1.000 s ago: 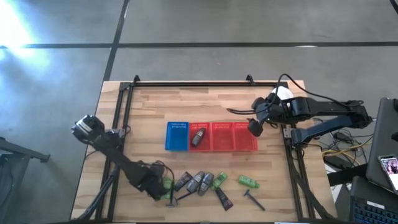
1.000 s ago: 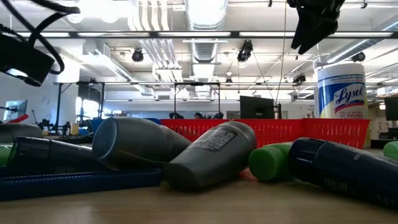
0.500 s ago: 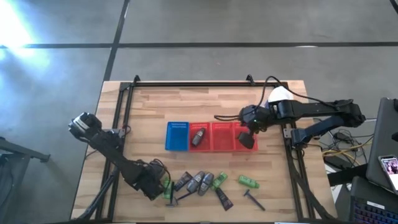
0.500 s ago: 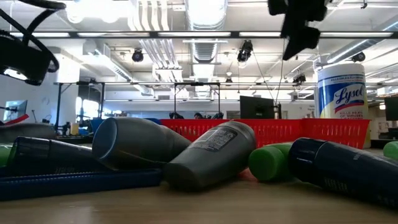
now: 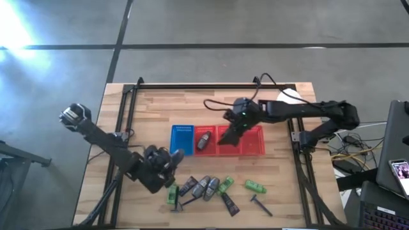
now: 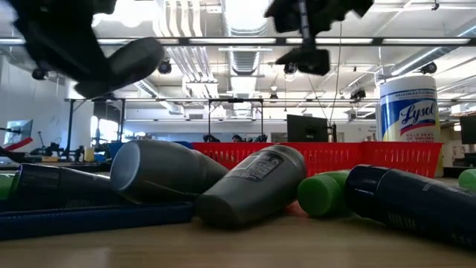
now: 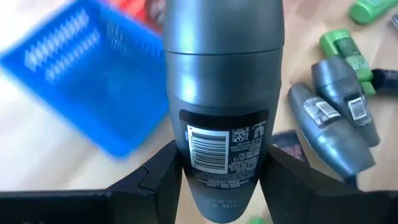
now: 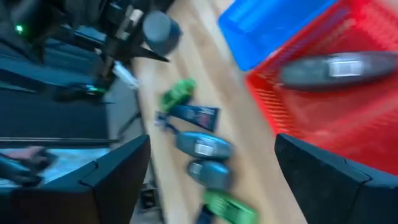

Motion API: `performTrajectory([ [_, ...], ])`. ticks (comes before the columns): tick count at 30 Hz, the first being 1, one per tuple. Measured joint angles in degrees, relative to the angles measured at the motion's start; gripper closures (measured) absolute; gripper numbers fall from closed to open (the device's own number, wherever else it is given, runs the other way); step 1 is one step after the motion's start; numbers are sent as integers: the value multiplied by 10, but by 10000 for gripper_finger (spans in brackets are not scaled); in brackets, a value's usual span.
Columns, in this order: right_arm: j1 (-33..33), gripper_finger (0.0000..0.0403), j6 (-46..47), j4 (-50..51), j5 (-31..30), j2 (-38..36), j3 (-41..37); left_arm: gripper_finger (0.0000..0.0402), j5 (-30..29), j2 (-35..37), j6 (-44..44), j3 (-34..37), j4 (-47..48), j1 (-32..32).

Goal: Pick & Place Travel size toiletries
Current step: Put the black deodorant into the left red bin

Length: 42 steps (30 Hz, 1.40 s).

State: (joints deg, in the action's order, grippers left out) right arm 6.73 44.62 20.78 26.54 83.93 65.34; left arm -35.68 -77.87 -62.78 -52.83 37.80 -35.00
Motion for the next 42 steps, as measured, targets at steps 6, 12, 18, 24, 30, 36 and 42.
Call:
performTrajectory([
  [6,2,43,48,-44,35,61,12,219,35,-10,224,-27,-55,86],
  [12,1,46,55,-43,31,79,51,219,62,-21,349,-39,-104,144],
  [18,0,50,52,-24,-8,90,85,219,79,-41,407,-39,-193,181],
  [24,-1,41,48,-13,-14,102,98,219,83,-62,430,-51,-215,195],
  [30,-2,39,43,2,-23,101,97,219,85,-79,438,-72,-216,201],
  [36,-8,39,45,0,-25,110,97,219,78,-78,447,-76,-214,218],
  [42,-7,67,42,-1,-27,112,97,219,81,-78,452,-76,-216,222],
])
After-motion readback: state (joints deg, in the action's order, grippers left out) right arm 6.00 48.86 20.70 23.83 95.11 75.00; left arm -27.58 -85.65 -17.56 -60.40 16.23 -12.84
